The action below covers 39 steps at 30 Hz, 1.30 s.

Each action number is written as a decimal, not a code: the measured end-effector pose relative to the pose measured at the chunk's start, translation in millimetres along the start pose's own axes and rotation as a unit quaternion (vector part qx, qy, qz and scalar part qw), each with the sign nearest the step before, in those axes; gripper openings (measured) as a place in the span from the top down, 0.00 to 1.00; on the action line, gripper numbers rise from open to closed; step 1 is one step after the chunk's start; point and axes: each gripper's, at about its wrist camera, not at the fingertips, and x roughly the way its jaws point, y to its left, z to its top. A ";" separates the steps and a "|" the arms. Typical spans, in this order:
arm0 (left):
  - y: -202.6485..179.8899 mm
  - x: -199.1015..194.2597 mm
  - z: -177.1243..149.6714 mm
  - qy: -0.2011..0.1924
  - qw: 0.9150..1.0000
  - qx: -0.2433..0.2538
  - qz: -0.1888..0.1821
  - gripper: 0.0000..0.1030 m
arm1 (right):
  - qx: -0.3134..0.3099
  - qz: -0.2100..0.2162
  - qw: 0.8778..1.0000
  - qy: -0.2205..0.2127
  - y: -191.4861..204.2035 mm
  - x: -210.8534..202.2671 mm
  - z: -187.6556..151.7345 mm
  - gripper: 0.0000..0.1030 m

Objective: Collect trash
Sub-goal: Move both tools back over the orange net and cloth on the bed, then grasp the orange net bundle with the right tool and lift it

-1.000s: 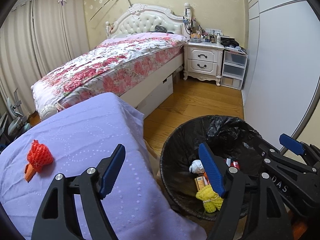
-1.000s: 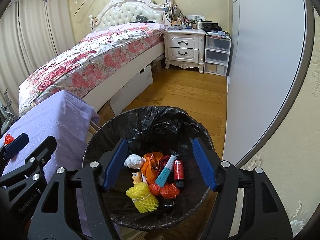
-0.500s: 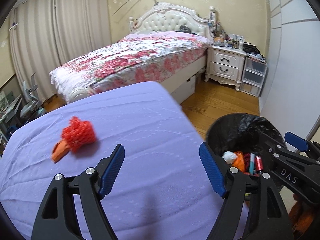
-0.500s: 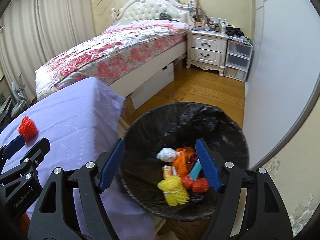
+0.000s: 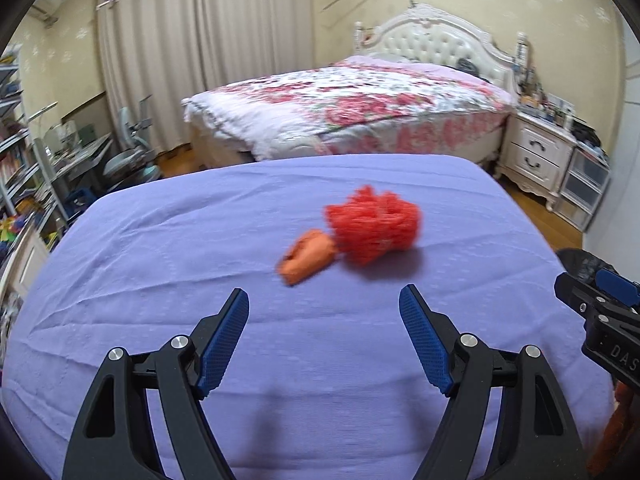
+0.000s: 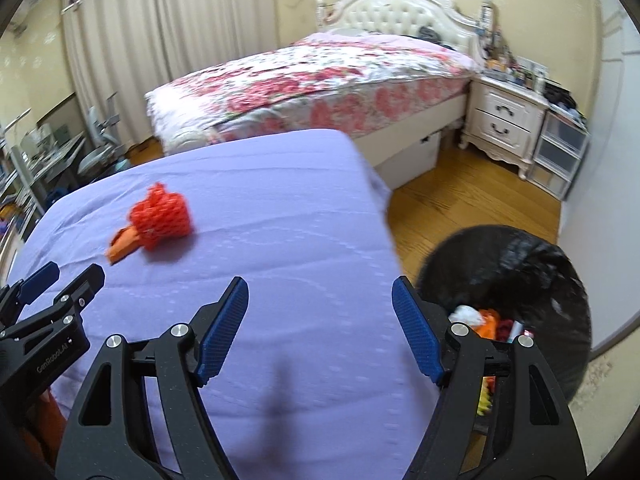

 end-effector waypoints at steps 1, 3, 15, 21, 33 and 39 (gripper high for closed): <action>10.0 0.2 0.0 0.000 1.000 -0.006 0.008 0.27 | -0.008 0.010 1.000 0.002 11.7 2.6 2.7 0.29; 31.6 -0.2 -0.8 0.001 1.000 -0.019 0.023 0.27 | -0.017 0.024 1.000 0.005 26.7 6.7 6.6 0.29; 125.0 2.5 -18.5 0.022 0.993 -0.085 0.083 0.26 | -0.046 0.074 0.996 0.025 103.0 38.0 28.5 0.27; 140.3 6.1 -23.0 0.030 0.990 -0.106 0.086 0.26 | -0.053 0.073 0.995 0.033 122.4 57.2 37.7 0.23; 117.8 16.8 -18.7 0.036 0.993 -0.093 0.058 0.26 | -0.081 0.056 0.994 0.053 138.8 82.1 43.6 0.45; 93.8 21.8 -12.9 0.036 0.996 -0.075 0.040 0.26 | -0.066 0.039 0.996 0.044 109.0 69.8 40.1 0.47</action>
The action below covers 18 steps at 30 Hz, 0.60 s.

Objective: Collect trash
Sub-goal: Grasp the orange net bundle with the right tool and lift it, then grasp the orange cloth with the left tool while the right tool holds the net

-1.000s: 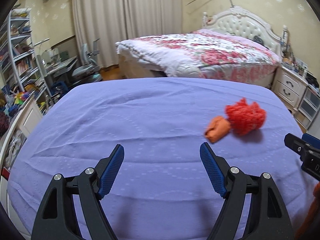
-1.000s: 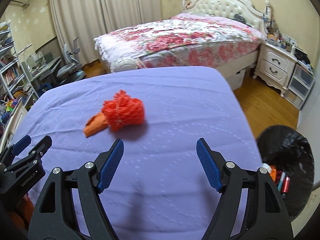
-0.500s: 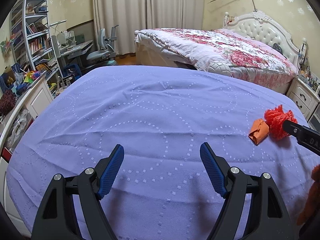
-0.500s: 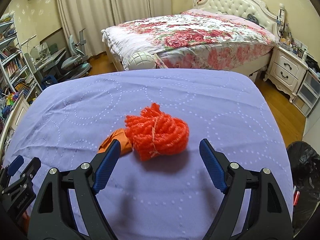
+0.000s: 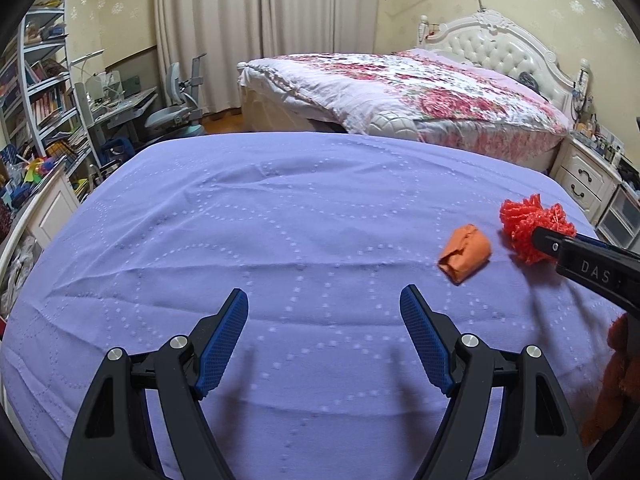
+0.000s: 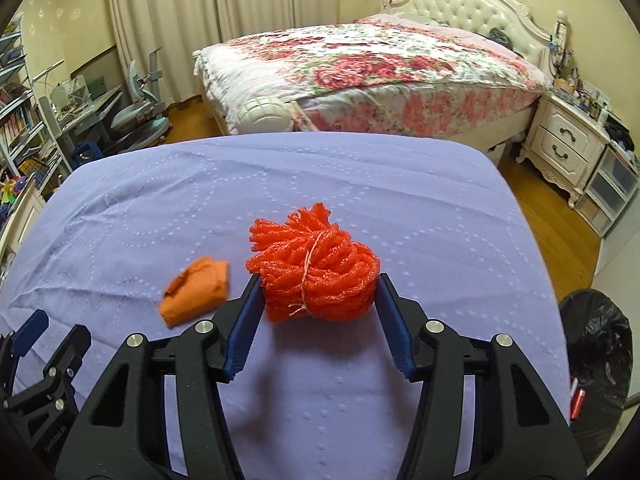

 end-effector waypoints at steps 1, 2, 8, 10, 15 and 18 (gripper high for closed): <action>-5.3 0.8 0.8 0.001 1.000 0.004 -0.004 0.26 | 0.001 -0.005 1.000 -0.001 -5.1 -0.7 -0.9 0.47; -10.7 1.7 1.8 0.002 1.000 0.008 -0.008 0.26 | 0.004 -0.016 1.000 -0.002 -13.5 -3.5 -4.4 0.48; -41.1 11.6 9.2 0.012 0.999 0.028 -0.029 0.26 | 0.022 -0.053 0.998 -0.009 -50.2 -15.3 -17.9 0.47; -50.1 17.1 12.5 0.019 0.999 0.034 -0.034 0.26 | 0.031 -0.051 0.998 -0.010 -57.5 -16.4 -20.0 0.47; -68.8 30.0 20.9 0.027 0.998 0.050 -0.039 0.26 | 0.037 -0.041 0.998 -0.010 -62.7 -14.5 -23.7 0.47; -75.7 37.0 24.3 0.033 0.997 0.061 -0.042 0.26 | 0.035 -0.040 0.999 -0.009 -61.8 -11.4 -24.3 0.47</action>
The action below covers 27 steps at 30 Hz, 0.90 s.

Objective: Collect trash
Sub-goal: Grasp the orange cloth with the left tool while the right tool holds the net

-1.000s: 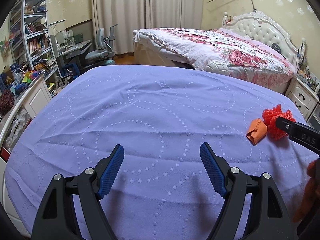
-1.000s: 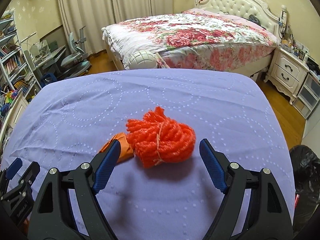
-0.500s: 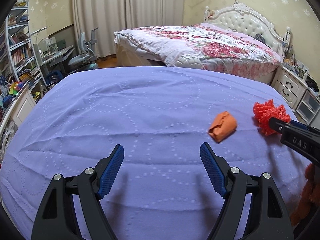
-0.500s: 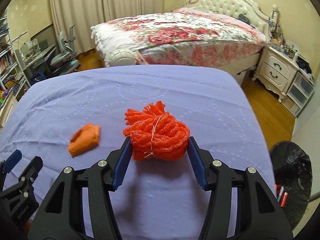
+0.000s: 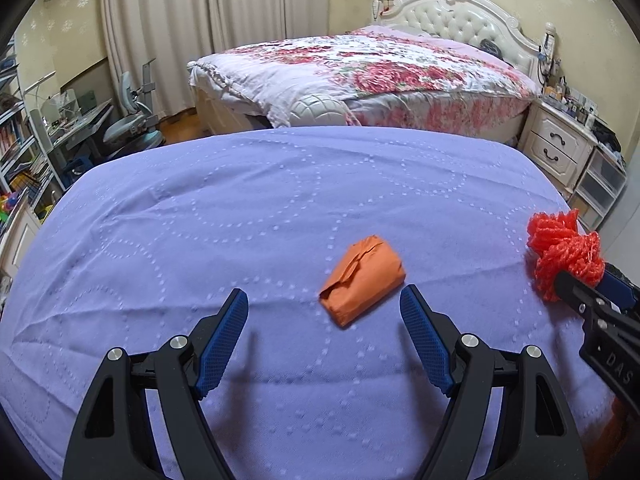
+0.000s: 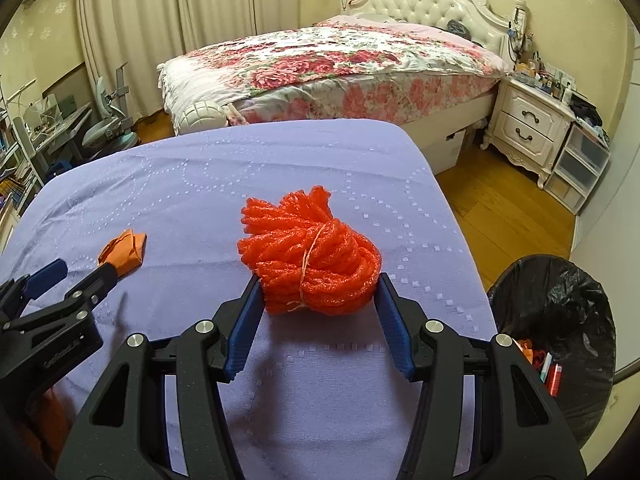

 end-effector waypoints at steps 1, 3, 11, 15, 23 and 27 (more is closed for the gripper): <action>-1.3 2.1 1.6 0.002 1.000 0.002 -0.003 0.26 | 0.000 0.000 1.000 0.000 -0.2 0.5 -0.1 0.47; -1.7 6.6 3.9 0.008 1.000 0.004 -0.014 0.34 | 0.002 0.002 1.000 0.000 -0.3 1.5 -0.1 0.47; -4.2 9.0 0.6 0.018 0.999 0.011 -0.038 0.71 | 0.003 0.003 1.000 -0.004 -0.6 1.7 -1.2 0.48; -1.7 4.8 -1.1 0.011 0.999 0.004 -0.042 0.75 | 0.009 0.007 1.000 -0.009 -1.5 -2.6 -2.7 0.49; 1.0 -10.8 -12.5 0.001 0.999 -0.005 -0.048 0.75 | 0.013 0.012 1.000 -0.020 -2.8 -18.9 -5.9 0.50; -0.2 -21.1 -21.6 -0.004 0.999 -0.006 -0.050 0.75 | 0.014 0.015 0.999 -0.026 -4.8 -32.3 -12.0 0.50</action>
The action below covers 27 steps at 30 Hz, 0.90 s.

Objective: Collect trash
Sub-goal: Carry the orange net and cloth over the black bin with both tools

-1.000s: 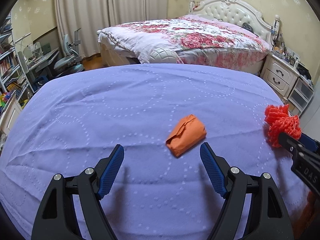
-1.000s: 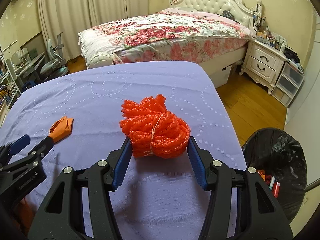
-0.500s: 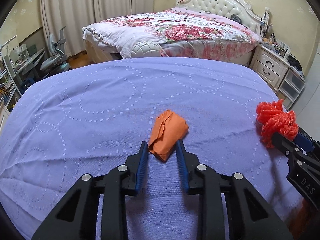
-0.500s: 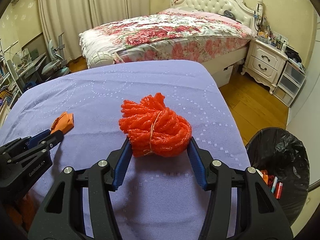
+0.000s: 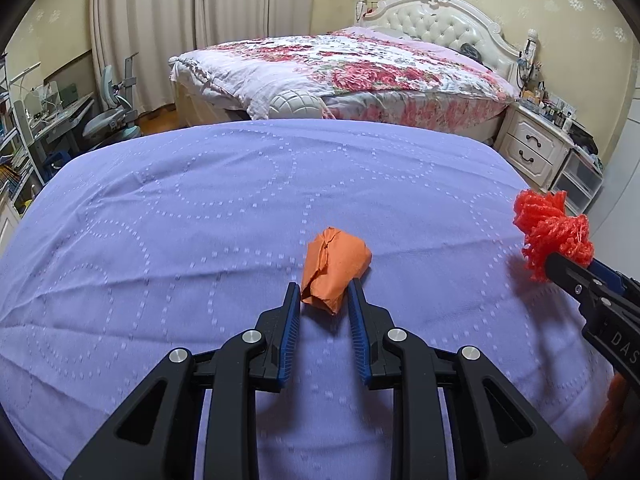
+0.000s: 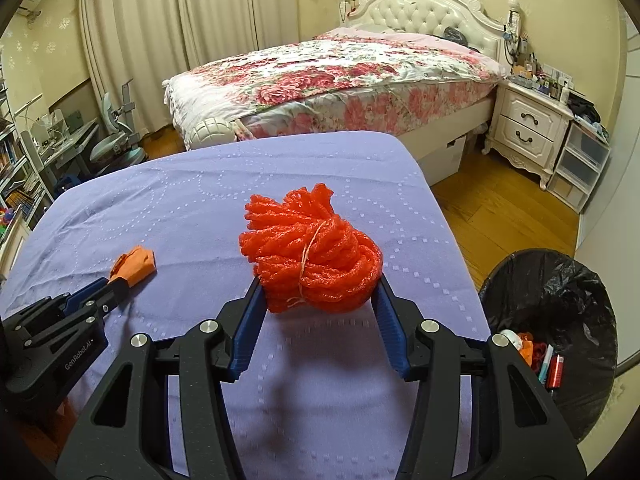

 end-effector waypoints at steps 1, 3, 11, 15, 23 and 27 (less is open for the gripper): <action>-0.9 -2.2 -2.4 0.000 1.000 0.000 -0.001 0.75 | 0.001 0.001 1.000 -0.001 -0.5 -2.4 -1.0 0.50; -2.5 -6.9 -7.2 -0.001 1.000 -0.001 -0.005 0.75 | 0.002 0.002 1.000 -0.003 -1.8 -8.7 -4.1 0.50; -10.2 -24.9 -22.6 -0.008 1.000 0.000 -0.013 0.75 | -0.007 0.001 1.000 -0.002 -2.5 -26.7 -22.6 0.50; -17.1 -33.1 -29.8 -0.014 1.000 0.006 -0.012 0.75 | -0.009 0.001 1.000 0.002 -3.2 -31.8 -34.6 0.50; -26.9 -41.6 -44.7 -0.015 1.000 0.012 -0.017 0.75 | -0.006 -0.003 1.000 0.005 -11.6 -43.5 -52.0 0.50; -26.0 -41.1 -47.5 -0.012 1.000 0.011 -0.016 0.75 | -0.002 -0.004 1.000 0.005 -17.3 -46.9 -57.6 0.50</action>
